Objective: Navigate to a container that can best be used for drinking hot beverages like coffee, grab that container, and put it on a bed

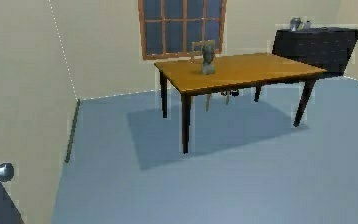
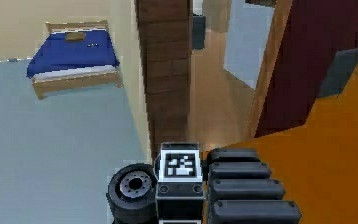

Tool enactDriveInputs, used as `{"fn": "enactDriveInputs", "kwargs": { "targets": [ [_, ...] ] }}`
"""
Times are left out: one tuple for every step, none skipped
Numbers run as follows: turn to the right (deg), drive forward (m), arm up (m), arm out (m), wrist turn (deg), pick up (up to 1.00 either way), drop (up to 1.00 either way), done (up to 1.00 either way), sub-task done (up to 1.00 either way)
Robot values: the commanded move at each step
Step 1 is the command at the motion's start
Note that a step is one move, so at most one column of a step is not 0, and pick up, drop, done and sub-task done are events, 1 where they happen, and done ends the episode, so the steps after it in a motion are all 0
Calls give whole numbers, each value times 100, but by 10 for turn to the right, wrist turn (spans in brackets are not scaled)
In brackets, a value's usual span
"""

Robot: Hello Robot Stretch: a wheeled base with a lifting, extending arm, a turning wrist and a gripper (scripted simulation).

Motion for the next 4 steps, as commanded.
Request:
{"fn": "enactDriveInputs", "kwargs": {
  "targets": [
    [450,0,0,0,0,0,0,0,0],
    [120,0,0,0,0,0,0,0,0],
    [0,20,0,0,0,0,0,0,0],
    [-450,0,0,0,0,0,0,0,0]
  ]
}}
